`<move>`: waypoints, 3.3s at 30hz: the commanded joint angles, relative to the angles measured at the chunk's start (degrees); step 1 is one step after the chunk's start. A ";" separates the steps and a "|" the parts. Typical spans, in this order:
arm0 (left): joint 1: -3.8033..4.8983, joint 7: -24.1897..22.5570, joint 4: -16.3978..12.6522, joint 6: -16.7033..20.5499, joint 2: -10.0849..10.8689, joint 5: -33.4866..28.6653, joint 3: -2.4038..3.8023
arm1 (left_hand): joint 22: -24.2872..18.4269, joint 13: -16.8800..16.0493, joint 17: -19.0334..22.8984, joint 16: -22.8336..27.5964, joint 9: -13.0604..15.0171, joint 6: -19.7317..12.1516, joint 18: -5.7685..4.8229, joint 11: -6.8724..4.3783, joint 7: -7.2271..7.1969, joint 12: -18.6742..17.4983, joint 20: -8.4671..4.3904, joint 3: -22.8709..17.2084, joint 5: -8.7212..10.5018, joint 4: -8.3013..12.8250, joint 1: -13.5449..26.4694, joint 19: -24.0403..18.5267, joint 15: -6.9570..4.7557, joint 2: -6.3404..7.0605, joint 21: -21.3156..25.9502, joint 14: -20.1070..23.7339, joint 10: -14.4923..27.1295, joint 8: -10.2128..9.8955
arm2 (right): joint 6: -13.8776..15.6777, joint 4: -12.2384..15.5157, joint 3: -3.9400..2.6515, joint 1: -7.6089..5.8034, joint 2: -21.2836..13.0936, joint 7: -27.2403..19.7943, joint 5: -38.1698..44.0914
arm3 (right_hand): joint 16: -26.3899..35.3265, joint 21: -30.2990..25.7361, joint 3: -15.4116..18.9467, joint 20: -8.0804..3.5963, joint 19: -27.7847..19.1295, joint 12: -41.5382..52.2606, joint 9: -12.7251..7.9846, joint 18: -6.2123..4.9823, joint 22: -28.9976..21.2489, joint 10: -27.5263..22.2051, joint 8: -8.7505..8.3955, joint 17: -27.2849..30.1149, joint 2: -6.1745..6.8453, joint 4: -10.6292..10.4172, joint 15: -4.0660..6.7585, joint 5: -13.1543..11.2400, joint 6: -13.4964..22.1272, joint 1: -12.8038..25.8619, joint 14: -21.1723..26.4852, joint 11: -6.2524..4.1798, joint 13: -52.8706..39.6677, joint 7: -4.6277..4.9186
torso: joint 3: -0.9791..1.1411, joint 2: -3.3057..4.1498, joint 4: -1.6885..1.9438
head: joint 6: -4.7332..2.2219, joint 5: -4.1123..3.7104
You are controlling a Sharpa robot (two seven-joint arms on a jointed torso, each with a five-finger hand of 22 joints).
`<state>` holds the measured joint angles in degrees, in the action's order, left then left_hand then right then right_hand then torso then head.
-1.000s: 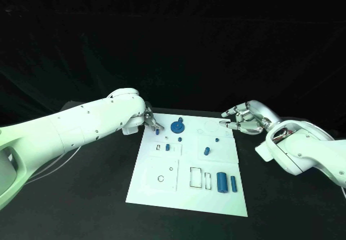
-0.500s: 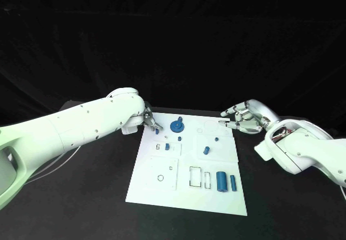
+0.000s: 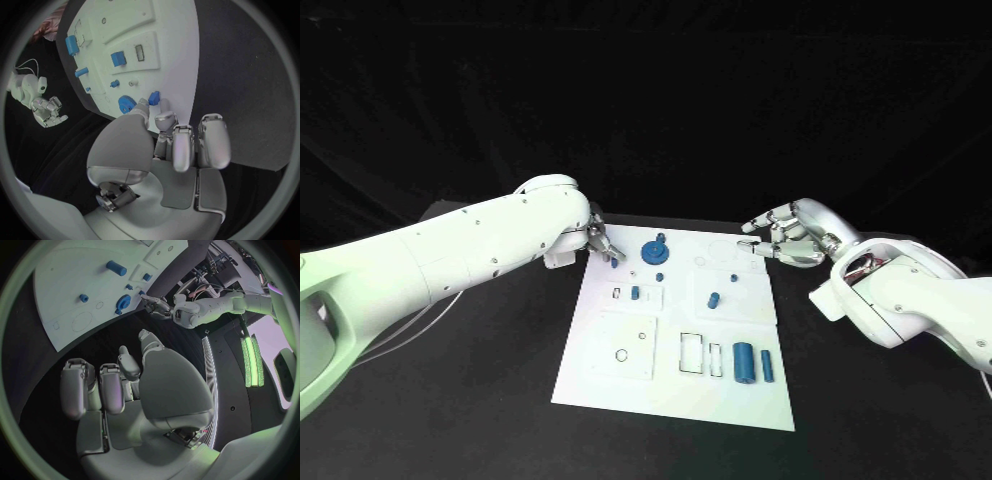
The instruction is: Assemble the parts on the task board
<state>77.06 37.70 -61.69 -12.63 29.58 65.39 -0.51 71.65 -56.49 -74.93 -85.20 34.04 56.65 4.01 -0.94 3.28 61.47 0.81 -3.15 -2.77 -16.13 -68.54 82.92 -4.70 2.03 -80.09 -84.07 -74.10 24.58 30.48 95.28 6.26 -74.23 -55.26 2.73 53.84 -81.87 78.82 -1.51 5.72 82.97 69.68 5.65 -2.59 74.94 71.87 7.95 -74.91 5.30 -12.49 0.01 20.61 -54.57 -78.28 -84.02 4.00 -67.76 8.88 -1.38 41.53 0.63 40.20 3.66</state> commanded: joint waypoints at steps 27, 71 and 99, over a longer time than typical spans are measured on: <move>0.00 -2.11 0.29 -1.16 -0.26 -3.06 0.00 | 0.10 2.19 -9.39 0.35 -2.54 0.05 -0.22 -0.43 -0.41 -1.71 -0.02 -9.91 -0.30 6.34 -12.60 -0.22 -0.16 -4.75 -0.11 -4.22 1.03 -2.38 | -0.60 0.06 0.00 0.04 -0.06 0.02 0.57 | 0.21 -0.43 0.19 0.00 -0.42 -0.07 0.07 -0.47 6.88 -0.04 0.35 -2.00 -0.30 -0.15 0.47 0.05 -0.19 0.03 -2.83 -0.19 -0.14 -0.22 | 0.02 0.02 -0.04 | -0.09 0.08; -3.79 -2.96 -19.81 12.54 11.94 -0.90 -0.55 | 1.78 7.22 -9.63 0.22 0.21 2.66 -0.49 -1.35 -1.27 -5.88 -0.51 -42.58 -0.20 15.41 0.23 0.50 -0.79 7.61 -0.83 -4.34 -2.21 1.95 | -0.58 -0.19 0.08 0.05 -0.34 0.19 0.33 | 0.28 -0.49 0.36 -0.01 -0.41 -0.11 0.07 -0.48 6.87 -0.06 0.44 -1.93 -0.49 -0.44 0.48 0.41 -0.22 0.28 -2.83 -0.20 -0.06 -0.23 | 0.40 -0.83 0.68 | 1.12 1.03; -5.63 -1.88 -19.69 9.03 10.96 -0.10 -0.64 | 2.10 7.79 -9.65 0.21 0.88 3.14 -0.54 -1.64 -1.61 -6.47 -0.66 -44.03 -0.20 15.79 1.52 0.63 -1.01 8.19 -0.97 -4.34 -3.22 2.57 | -0.61 -0.28 0.12 0.17 -0.27 0.05 0.28 | 0.29 -0.54 0.38 -0.02 -0.43 -0.12 0.07 -0.49 6.85 -0.08 0.45 -1.93 -0.55 -0.50 0.48 0.50 -0.22 0.32 -2.83 -0.20 -0.04 -0.24 | 0.44 -0.84 0.66 | 1.68 0.93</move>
<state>71.57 35.50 -81.38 -1.54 40.68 64.90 -1.11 73.67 -48.62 -74.93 -85.20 34.85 58.25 4.01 -2.47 2.69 55.24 0.40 -40.46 -2.77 -6.65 -66.92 83.33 -5.33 10.86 -80.99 -83.87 -77.11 26.79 30.48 94.99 6.38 -74.12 -55.55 2.95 53.77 -81.87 78.60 -1.19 5.72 82.97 69.68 5.66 -2.59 74.92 71.87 8.18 -74.92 5.06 -12.81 0.00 20.83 -54.58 -78.04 -84.02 4.00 -67.82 8.88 -0.93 40.73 1.29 41.83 4.63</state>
